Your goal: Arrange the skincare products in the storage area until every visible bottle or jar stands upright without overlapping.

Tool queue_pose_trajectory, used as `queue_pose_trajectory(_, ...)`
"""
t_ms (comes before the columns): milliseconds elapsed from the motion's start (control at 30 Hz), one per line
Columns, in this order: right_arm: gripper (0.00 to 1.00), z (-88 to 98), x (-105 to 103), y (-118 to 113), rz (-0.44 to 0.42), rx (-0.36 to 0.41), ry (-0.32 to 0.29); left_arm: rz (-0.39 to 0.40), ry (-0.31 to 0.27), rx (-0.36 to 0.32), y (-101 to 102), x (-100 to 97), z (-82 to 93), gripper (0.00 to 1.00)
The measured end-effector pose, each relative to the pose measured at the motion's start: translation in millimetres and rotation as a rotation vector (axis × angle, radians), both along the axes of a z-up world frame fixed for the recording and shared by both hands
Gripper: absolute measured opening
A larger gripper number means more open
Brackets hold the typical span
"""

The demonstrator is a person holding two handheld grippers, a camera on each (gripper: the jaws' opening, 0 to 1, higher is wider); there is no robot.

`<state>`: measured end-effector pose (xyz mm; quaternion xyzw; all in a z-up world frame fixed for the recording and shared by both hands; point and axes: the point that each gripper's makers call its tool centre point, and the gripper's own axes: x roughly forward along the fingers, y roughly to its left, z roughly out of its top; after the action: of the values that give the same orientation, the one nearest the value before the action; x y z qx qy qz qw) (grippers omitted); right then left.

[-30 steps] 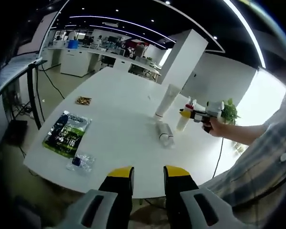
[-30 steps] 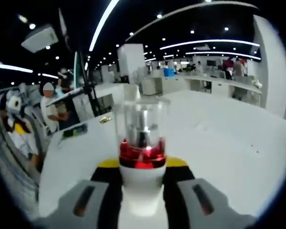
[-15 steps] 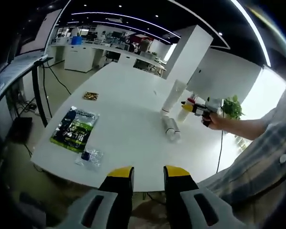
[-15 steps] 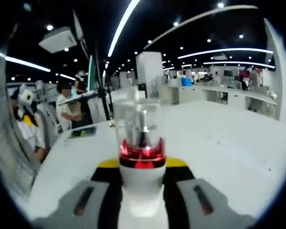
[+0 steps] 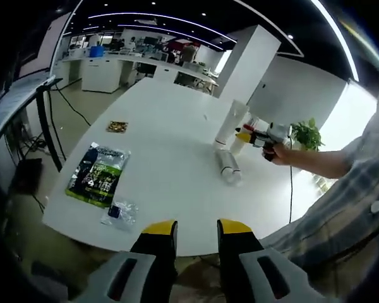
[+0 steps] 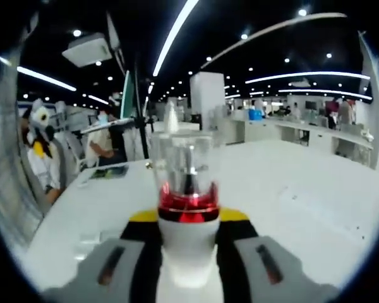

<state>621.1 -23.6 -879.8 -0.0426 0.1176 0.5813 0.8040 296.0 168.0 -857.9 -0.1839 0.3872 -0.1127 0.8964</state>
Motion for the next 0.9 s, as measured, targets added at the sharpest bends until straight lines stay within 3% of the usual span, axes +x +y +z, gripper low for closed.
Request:
queue_pose_trajectory(100, 0.3, 0.5, 1, 3, 0.011, 0.007, -0.008, -0.041, 0.007, 0.028, -1, 4.6, 0.0, 0.26)
queue_pose_trajectory(400, 0.3, -2.7, -7, 0, 0.08, -0.022, -0.041, -0.055, -0.011, 0.014, -3, 14.4, 3.1, 0.26)
queue_pose_trajectory(900, 0.3, -6.8, -17, 14, 0.263, -0.126, -0.072, -0.031, 0.008, 0.007, -5, -8.6, -8.0, 0.25)
